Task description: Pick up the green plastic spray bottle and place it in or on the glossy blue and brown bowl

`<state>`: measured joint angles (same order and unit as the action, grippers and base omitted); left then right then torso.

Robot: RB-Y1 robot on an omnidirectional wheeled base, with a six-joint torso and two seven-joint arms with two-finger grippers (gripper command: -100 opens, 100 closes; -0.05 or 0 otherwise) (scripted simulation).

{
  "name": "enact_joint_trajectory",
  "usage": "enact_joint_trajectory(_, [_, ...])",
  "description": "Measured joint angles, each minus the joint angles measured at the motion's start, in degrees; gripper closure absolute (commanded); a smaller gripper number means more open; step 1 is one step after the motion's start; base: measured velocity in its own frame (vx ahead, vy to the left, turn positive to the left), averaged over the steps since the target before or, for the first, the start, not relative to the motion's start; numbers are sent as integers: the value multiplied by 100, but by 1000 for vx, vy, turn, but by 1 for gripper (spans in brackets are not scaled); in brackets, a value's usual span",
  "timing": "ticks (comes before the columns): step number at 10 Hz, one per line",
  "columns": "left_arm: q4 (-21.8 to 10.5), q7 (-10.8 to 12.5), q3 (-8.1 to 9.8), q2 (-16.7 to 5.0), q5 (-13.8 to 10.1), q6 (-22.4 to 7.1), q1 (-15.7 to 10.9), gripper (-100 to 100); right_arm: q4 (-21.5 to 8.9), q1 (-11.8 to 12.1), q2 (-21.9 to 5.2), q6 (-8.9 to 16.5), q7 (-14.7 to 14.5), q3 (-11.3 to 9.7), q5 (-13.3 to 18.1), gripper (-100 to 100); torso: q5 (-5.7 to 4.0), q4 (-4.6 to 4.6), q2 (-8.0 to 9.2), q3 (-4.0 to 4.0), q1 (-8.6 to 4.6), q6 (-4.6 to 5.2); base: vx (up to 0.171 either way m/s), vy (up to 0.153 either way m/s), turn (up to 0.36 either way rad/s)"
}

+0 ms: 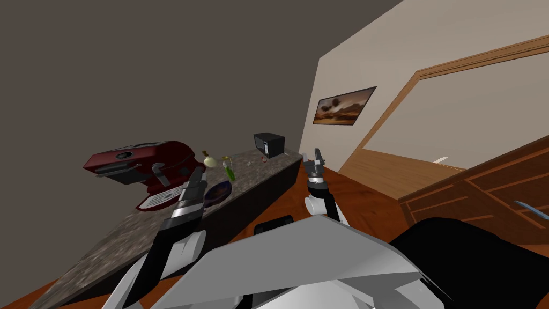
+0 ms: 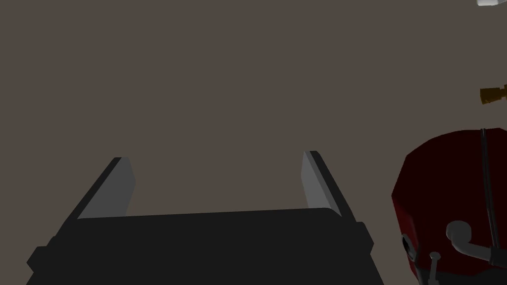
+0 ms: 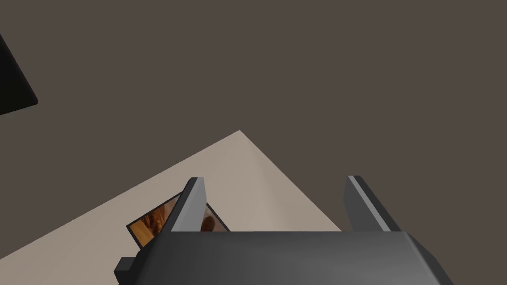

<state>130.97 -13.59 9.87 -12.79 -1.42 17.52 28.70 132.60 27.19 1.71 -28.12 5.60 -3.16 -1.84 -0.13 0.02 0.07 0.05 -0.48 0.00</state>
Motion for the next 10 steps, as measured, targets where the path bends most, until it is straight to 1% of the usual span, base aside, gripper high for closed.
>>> enact_joint_trajectory(1, [-36,-38,40,-29,33,-126,-6,-100,0,0,0,0,0,0,0,0,3,-1,-2,-2,11,1,-9,-111,-34])
enact_joint_trajectory(3, [-208,-133,185,-144,108,-418,14,-100,0,0,0,0,0,0,0,0,1,-1,-2,-2,-2,1,-12,-126,-29])
enact_joint_trajectory(4, [-242,-157,229,-180,122,-516,14,-100,0,0,0,0,0,0,0,0,1,-1,-3,-2,6,0,-2,-96,-32])
enact_joint_trajectory(6, [-375,-218,373,-323,185,-844,-21,-100,0,0,0,0,0,0,0,0,3,-3,-16,-9,9,1,32,-126,-65])
enact_joint_trajectory(8, [-602,-337,480,-424,314,-1096,71,-100,0,0,0,0,0,0,0,0,1,-4,-17,-10,1,1,28,-128,-70])
enact_joint_trajectory(9, [-731,-402,535,-499,387,-1258,48,-100,0,0,0,0,0,0,0,0,1,-4,-19,-11,3,1,57,-113,-88])
enact_joint_trajectory(10, [-708,-435,619,-599,434,-1481,152,-100,0,1,0,0,0,0,0,0,1,-5,-24,-14,7,0,81,-84,-110])
